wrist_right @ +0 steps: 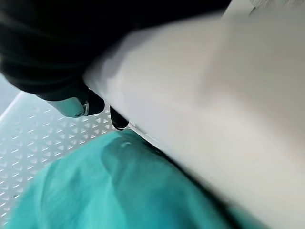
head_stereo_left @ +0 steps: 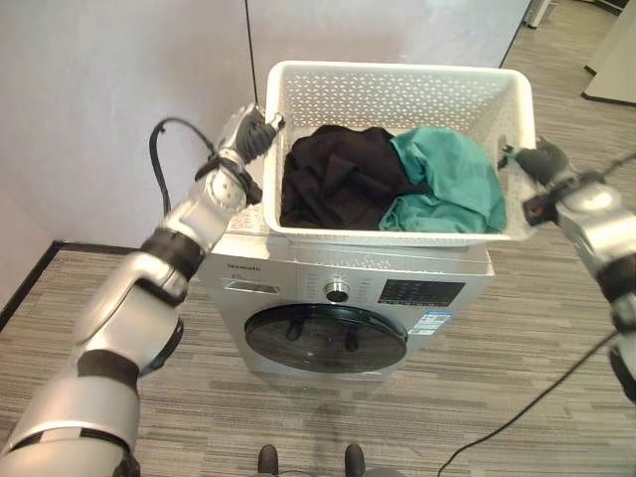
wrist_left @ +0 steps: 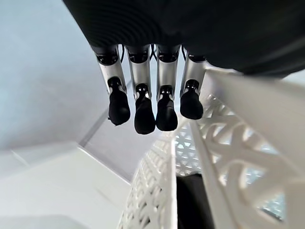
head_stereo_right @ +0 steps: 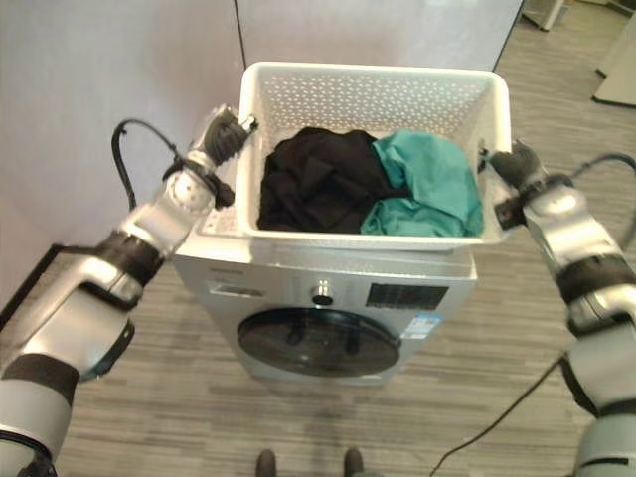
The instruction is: Grab the laundry basket,head to the washer,open it,put in the laundry and shut it.
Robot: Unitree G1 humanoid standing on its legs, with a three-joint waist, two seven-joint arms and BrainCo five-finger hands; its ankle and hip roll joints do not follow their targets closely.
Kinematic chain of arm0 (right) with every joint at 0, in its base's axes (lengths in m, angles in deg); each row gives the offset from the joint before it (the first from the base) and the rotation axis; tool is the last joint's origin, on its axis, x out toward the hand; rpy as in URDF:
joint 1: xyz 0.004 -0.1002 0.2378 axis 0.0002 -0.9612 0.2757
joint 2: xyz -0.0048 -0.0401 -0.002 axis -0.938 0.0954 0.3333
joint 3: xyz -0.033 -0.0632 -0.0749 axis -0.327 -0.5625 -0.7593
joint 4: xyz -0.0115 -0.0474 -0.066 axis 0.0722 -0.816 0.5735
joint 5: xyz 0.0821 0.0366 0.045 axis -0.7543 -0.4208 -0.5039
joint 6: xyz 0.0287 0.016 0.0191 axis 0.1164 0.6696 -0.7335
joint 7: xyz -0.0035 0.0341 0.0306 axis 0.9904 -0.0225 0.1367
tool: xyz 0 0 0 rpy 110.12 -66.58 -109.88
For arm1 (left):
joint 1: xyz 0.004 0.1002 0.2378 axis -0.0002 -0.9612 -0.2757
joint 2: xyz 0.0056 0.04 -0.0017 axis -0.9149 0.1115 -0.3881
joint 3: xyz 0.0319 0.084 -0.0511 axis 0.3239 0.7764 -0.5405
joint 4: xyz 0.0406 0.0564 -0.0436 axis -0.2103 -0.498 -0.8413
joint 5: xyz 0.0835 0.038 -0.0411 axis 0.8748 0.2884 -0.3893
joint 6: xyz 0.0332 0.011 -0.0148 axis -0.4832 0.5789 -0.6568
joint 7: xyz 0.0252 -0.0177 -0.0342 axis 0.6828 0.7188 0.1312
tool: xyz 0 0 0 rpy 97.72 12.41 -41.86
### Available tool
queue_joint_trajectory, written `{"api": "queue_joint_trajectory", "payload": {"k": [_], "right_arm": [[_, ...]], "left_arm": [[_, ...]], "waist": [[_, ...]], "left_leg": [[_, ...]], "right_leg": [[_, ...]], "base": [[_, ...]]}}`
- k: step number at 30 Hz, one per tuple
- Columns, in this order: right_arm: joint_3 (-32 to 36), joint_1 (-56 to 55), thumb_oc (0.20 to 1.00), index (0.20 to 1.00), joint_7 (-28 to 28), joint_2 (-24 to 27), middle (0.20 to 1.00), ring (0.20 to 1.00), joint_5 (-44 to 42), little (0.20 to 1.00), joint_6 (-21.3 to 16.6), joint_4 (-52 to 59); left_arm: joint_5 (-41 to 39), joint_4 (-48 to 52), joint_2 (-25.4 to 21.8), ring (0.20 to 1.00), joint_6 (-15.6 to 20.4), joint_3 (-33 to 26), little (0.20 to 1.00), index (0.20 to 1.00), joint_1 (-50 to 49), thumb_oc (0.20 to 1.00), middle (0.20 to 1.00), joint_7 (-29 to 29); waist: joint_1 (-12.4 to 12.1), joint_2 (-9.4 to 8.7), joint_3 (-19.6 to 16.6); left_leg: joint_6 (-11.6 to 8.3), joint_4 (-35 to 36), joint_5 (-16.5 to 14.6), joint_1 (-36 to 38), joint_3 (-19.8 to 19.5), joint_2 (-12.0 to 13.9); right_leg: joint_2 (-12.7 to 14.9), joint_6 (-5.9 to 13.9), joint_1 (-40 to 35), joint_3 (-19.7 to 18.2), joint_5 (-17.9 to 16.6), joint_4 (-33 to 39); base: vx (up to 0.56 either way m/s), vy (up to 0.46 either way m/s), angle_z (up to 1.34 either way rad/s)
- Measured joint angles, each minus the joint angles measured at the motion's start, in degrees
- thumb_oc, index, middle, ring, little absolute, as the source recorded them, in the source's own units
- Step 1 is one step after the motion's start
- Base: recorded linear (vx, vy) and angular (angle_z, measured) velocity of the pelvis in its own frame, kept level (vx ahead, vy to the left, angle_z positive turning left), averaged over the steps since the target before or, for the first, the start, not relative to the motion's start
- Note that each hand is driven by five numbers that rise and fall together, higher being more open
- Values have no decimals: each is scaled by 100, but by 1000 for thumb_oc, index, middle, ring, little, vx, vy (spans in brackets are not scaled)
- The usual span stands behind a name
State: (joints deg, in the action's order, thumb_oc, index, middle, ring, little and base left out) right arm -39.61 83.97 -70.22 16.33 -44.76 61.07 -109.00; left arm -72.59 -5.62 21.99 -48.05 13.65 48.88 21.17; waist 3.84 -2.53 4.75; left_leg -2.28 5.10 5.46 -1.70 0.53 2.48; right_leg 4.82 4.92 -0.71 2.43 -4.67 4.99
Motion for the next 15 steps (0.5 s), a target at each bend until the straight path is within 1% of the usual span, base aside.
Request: {"api": "queue_joint_trajectory", "payload": {"k": [2,6,8,9,10,11,12,13,15], "right_arm": [[-29,33,200,200,10,-67,200,200,-30,200,3,-94],[-28,41,200,200,28,-222,200,200,-26,200,22,-211],[72,68,200,200,134,-470,200,200,-10,200,-17,-432],[83,207,200,200,151,-693,200,200,44,200,-47,-770],[84,280,464,464,151,-793,464,464,106,464,-42,-923],[82,326,598,598,141,-846,598,598,134,598,-30,-1027],[83,326,1000,1000,151,-881,1000,1000,205,1000,-25,-1057],[83,358,1000,1000,156,-985,1000,1000,207,1000,-25,-1229],[123,451,1000,1000,216,-1122,1000,1000,203,1000,-25,-1468]], "left_arm": [[5,-23,-4,200,-4,23,200,200,30,200,200,-4],[15,-28,6,200,-55,63,200,200,-30,200,200,-84],[18,-32,57,200,-65,45,200,200,-96,200,200,-150],[18,-150,94,200,-62,46,200,200,-97,200,200,-177],[17,-235,122,200,-68,44,200,200,-94,200,200,-183],[19,-330,163,200,-68,46,200,200,-77,200,200,-178],[15,-343,172,520,-69,46,520,520,-77,520,520,-177],[7,-480,235,1000,-69,56,1000,1000,-77,1000,1000,-175],[-75,-666,304,1000,-69,30,1000,1000,-77,1000,1000,-180]], "waist": [[-32,8,-1],[-21,7,0],[3,6,-1],[1,-3,-6],[0,-4,-7],[-7,-4,-8],[-8,-4,-8],[-4,-3,-8],[4,7,-29]], "left_leg": [[2,-1,2,-2,-7,13],[2,4,1,-35,-6,33],[-22,10,-19,-28,-5,69],[-28,11,-23,-28,1,95],[-33,11,-19,-26,2,103],[-53,11,-6,-28,-1,118],[-62,11,0,-27,-1,135],[-66,11,3,-26,-1,147],[-65,11,4,-27,1,152]], "right_leg": [[-13,-9,2,-6,8,0],[-32,-12,44,-21,9,-1],[-65,-20,44,-26,17,1],[-88,-27,48,-37,24,2],[-96,-38,47,-43,33,2],[-108,-45,48,-44,37,2],[-124,-49,47,-41,34,2],[-138,-56,48,-46,29,3],[-143,-66,54,-53,18,3]], "base": [[18,-3,4],[30,-8,-2],[58,-11,-3],[17,1,-4],[0,0,0],[0,0,0],[39,4,-2],[33,4,-3],[17,4,-1]]}}
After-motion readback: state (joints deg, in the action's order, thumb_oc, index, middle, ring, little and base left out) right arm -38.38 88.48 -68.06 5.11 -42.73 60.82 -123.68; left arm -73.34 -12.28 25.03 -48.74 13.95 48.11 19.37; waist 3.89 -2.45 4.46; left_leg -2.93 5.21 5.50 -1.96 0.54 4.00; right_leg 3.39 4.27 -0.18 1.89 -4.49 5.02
